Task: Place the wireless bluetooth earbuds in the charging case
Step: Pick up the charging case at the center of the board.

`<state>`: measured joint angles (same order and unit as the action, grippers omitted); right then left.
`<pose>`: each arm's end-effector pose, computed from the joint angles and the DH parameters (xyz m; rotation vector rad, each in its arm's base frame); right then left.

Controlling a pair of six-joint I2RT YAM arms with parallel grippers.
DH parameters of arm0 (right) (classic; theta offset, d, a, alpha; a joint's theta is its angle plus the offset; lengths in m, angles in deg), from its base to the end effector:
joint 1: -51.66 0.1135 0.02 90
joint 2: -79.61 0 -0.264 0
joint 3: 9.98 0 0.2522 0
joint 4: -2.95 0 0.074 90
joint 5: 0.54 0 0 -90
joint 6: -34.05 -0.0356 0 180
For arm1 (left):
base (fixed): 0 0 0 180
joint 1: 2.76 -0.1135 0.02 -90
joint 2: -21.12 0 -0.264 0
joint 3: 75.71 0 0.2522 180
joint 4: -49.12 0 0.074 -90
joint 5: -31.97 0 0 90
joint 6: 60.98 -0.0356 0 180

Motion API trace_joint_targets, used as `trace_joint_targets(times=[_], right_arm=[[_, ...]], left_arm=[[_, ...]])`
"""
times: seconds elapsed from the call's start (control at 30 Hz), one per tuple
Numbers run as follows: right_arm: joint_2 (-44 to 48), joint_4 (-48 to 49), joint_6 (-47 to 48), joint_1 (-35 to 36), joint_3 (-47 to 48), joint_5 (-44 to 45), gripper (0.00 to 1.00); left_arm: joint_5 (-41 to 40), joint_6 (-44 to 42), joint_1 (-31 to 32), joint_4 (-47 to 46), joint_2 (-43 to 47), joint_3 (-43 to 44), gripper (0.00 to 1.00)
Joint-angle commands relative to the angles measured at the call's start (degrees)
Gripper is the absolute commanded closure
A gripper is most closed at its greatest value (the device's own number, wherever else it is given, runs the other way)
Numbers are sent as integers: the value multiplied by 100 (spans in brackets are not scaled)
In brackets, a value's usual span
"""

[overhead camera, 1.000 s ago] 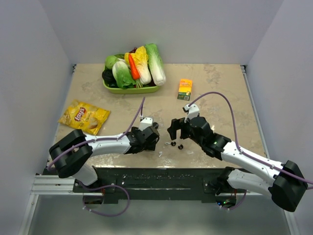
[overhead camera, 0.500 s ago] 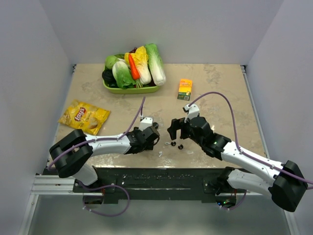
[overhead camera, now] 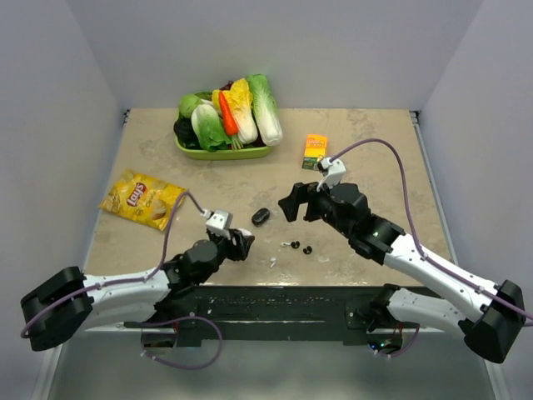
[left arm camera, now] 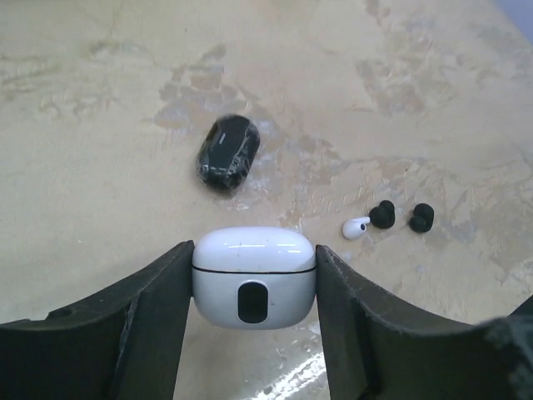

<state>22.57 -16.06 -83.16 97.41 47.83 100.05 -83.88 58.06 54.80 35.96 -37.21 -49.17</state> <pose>0.1666 0.1617 0.3043 -0.1841 1.9352 0.6896 0.1184 -0.1573 0.1715 0.1631 1.9016 -0.6130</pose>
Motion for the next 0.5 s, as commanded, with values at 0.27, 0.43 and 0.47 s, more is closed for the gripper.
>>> trace_joint_targets(times=[0.27,0.43,0.47], right_arm=[[-685,-801,576,21,885,-1033,2],[-853,-740,417,21,991,-1041,2],[-879,-731,435,21,1009,-1294,2]], left_arm=[[1458,-3201,27,-5964,-935,-1182,100],[2127,-3958,27,-5966,-944,-1040,100],[2275,-3984,27,-5939,-944,-1014,100]])
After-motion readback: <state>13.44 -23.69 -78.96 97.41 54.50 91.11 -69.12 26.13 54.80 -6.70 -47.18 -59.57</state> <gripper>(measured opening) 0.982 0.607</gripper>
